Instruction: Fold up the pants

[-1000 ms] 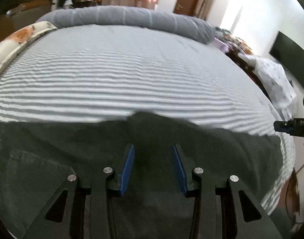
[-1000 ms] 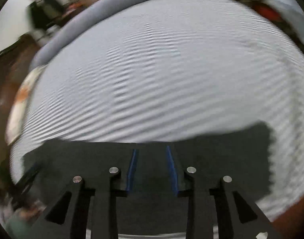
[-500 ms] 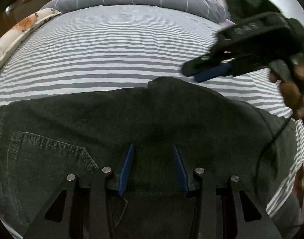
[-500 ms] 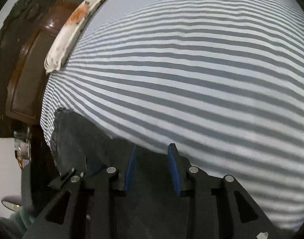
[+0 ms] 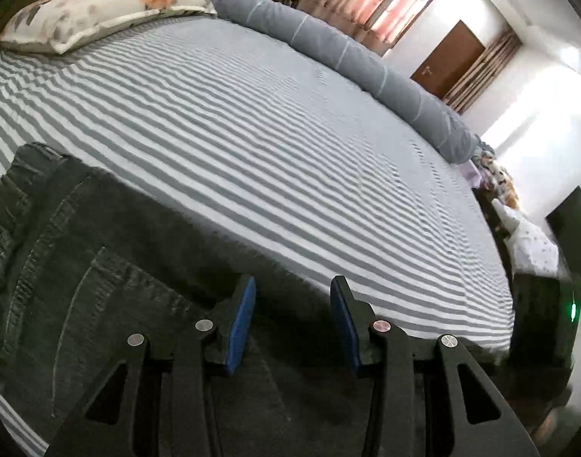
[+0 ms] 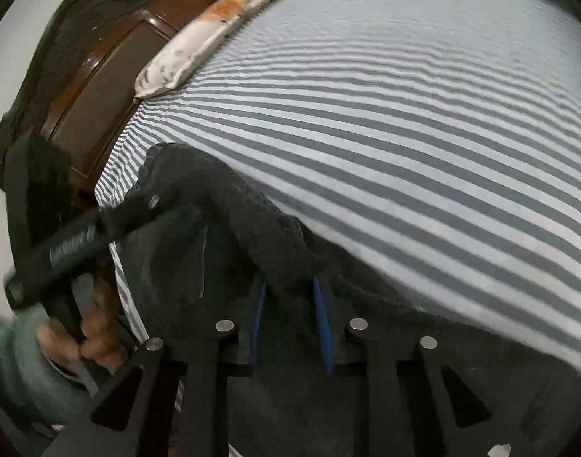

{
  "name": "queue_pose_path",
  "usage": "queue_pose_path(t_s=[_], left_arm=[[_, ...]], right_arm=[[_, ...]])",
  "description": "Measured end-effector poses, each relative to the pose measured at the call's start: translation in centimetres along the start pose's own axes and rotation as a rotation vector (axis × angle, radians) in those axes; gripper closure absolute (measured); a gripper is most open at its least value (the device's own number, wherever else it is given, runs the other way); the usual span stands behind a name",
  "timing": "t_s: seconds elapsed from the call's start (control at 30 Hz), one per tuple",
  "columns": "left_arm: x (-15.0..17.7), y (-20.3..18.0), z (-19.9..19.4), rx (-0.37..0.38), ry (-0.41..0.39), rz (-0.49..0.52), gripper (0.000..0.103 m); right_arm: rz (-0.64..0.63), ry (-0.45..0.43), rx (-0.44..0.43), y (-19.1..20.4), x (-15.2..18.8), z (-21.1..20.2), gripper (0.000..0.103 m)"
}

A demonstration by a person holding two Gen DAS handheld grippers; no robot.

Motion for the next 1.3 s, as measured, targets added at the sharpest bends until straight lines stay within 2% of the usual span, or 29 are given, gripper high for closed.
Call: queue_pose_path(t_s=[0.1,0.17,0.33,0.47,0.57,0.67,0.77,0.83,0.93,1.03,1.13,1.3], left_arm=[[-0.4,-0.7,-0.3,0.000,-0.008,0.054,0.061],[0.1,-1.3,0.4,0.010,0.028,0.081,0.061],[2.6,-2.1,2.6,-0.125,0.170,0.247,0.061],[3.4,-3.0,2.7,-0.182,0.187,0.337,0.061],[3.7,-2.6,2.7,-0.167,0.204,0.307,0.061],[3.8,-2.1,2.7,-0.156,0.213,0.295,0.061],[4.0,-2.1,2.7,-0.163,0.220,0.312,0.061],[4.1,-2.2,2.7,-0.158,0.223,0.313,0.061],[4.0,-2.0,2.6,-0.147,0.226,0.303,0.061],[4.1,-1.8,2.5,-0.140,0.232,0.295,0.061],[4.1,-1.6,2.5,-0.139,0.240,0.288,0.061],[4.1,-1.7,2.6,-0.155,0.248,0.301,0.061]], right_arm=[[-0.015,-0.002,0.030,0.3,1.6,0.3,0.077],[-0.002,-0.014,0.028,0.2,2.3,0.1,0.077],[0.026,0.013,0.015,0.2,3.4,0.1,0.073],[0.028,0.014,0.032,0.1,3.3,-0.8,0.071],[0.034,-0.046,0.015,0.7,1.4,-2.4,0.070],[0.038,-0.101,-0.007,1.0,-1.5,-3.6,0.059],[0.084,-0.034,-0.072,0.6,-3.3,-2.6,0.058],[0.125,0.027,-0.095,-0.1,-3.2,-1.3,0.058],[0.133,0.081,-0.070,-0.9,-1.5,-0.1,0.058],[0.127,0.103,-0.051,-1.3,0.4,0.3,0.058],[0.128,0.095,-0.057,-1.4,0.6,0.4,0.058],[0.130,0.028,-0.050,-1.5,-1.8,-0.2,0.056]])
Point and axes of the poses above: each gripper's, at about its wrist camera, not at the fingertips, and z roughly the way its jaws point, y to its left, x to its underside, the point moved 6 cm from there along z, roughly the way its jaws point, and after that the axes turned 8 degrees about z, right-handed, at the moved point
